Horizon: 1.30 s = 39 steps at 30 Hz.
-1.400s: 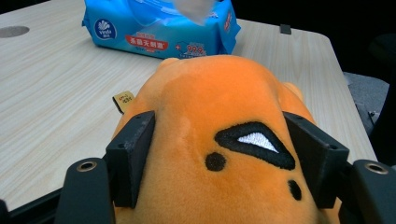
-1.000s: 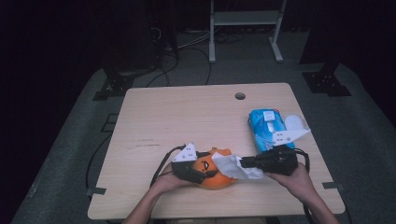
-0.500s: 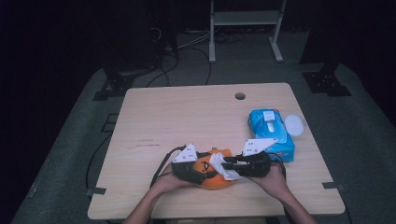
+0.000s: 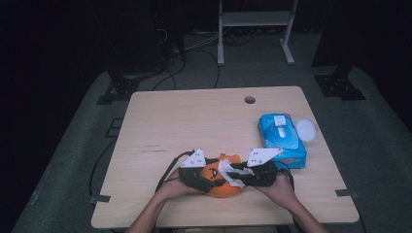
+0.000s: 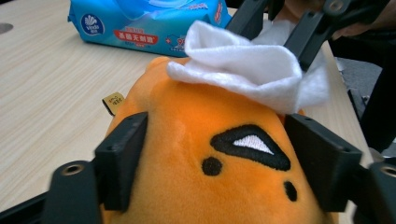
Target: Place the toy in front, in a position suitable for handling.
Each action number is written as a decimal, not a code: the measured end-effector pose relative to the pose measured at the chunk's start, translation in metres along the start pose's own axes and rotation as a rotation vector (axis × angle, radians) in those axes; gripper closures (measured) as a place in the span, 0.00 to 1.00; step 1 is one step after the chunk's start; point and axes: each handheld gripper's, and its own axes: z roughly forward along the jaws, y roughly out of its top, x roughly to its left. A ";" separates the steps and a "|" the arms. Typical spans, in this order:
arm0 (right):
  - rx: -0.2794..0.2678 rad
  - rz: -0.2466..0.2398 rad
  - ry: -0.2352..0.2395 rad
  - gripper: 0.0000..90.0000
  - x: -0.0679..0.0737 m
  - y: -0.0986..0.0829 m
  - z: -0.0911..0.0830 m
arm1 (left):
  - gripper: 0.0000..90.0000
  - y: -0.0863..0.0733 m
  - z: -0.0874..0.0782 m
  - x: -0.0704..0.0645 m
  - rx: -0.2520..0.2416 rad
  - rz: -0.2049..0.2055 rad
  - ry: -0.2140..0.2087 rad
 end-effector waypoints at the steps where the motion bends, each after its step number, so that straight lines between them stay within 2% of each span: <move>1: 0.001 0.007 -0.002 0.79 0.001 -0.002 0.003 | 0.20 0.004 -0.003 0.001 0.016 -0.015 -0.007; 3: 0.001 0.009 -0.003 0.79 0.002 -0.002 0.004 | 0.18 0.006 -0.005 0.001 0.026 -0.015 -0.003; 5: -0.001 0.015 -0.001 0.81 0.002 -0.004 0.006 | 0.17 0.008 -0.009 0.002 0.037 -0.032 0.000; 8: 0.002 0.022 -0.002 0.85 0.002 -0.004 0.006 | 0.17 0.008 -0.012 0.001 0.062 -0.012 0.003; 13: 0.014 0.012 -0.017 0.91 0.003 -0.001 0.001 | 0.31 0.007 -0.015 0.002 0.083 0.024 0.015; 17: 0.018 0.016 -0.028 0.93 0.002 -0.004 -0.005 | 0.33 0.004 -0.016 0.006 0.073 0.011 0.011; 20: 0.024 0.036 -0.035 0.93 -0.003 -0.011 -0.011 | 0.33 0.001 -0.016 0.009 0.059 -0.007 0.005; 26: 0.033 0.077 -0.043 0.93 -0.008 -0.023 -0.020 | 0.31 0.004 -0.018 0.009 0.070 -0.009 -0.004; 27: 0.030 0.094 -0.038 0.93 -0.009 -0.026 -0.023 | 0.21 0.007 -0.021 0.010 0.059 -0.040 -0.036; 31: 0.035 0.084 -0.042 0.93 -0.008 -0.027 -0.021 | 0.20 0.007 -0.028 0.011 0.069 -0.044 -0.047; 33: 0.035 0.084 -0.043 0.93 -0.008 -0.027 -0.021 | 0.22 0.007 -0.029 0.012 0.070 -0.038 -0.049; 34: 0.033 0.087 -0.041 0.93 -0.009 -0.026 -0.021 | 0.28 0.006 -0.030 0.012 0.080 -0.026 -0.047; 36: 0.030 0.089 -0.040 0.93 -0.009 -0.027 -0.021 | 0.34 0.005 -0.029 0.012 0.088 -0.018 -0.041; 37: 0.032 0.094 -0.041 0.93 -0.009 -0.027 -0.020 | 0.36 0.005 -0.026 0.011 0.100 -0.003 -0.021; 39: 0.034 0.101 -0.045 0.93 -0.009 -0.028 -0.020 | 0.39 0.004 -0.023 0.012 0.096 0.000 -0.008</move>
